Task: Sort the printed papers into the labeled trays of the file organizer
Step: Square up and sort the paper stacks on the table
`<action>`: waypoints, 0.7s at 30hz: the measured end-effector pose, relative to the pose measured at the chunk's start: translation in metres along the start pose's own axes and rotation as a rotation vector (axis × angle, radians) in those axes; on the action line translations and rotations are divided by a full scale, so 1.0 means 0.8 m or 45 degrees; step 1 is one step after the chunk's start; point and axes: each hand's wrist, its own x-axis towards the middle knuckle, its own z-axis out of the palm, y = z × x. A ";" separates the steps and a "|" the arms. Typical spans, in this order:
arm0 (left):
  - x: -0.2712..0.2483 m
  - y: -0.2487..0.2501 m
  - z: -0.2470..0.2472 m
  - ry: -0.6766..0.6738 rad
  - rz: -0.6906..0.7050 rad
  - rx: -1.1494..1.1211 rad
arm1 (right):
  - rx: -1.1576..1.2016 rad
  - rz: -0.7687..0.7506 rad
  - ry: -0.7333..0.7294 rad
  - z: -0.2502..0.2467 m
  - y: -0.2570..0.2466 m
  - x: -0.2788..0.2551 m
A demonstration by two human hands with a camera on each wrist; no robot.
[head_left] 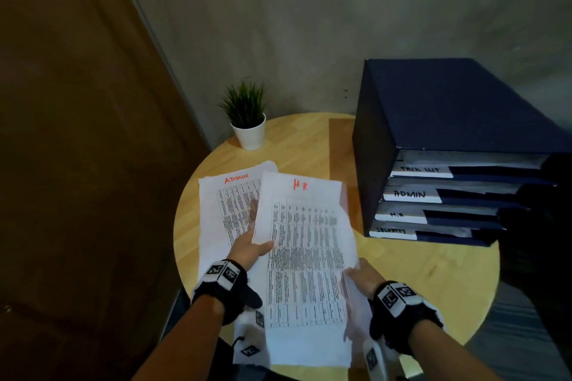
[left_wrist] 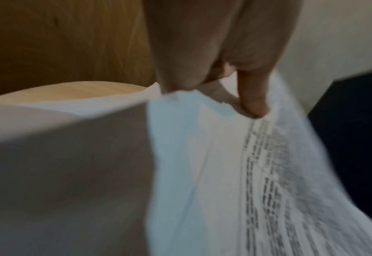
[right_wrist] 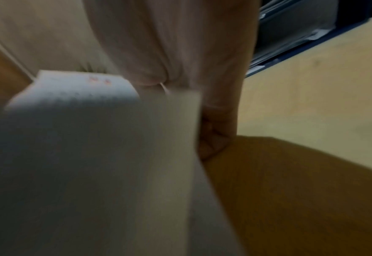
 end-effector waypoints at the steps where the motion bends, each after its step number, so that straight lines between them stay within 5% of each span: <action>1: -0.005 0.005 -0.001 -0.046 0.013 -0.068 | 0.058 -0.031 0.026 -0.005 0.004 -0.003; 6: -0.036 0.042 -0.018 -0.281 0.075 -0.386 | 0.385 -0.228 0.132 -0.029 -0.009 -0.046; 9: -0.057 0.062 -0.031 -0.272 0.114 -0.576 | 0.550 -0.298 0.163 -0.039 -0.030 -0.060; 21: -0.103 0.078 -0.066 -0.489 0.336 -1.007 | 0.738 -0.532 0.013 -0.054 -0.086 -0.148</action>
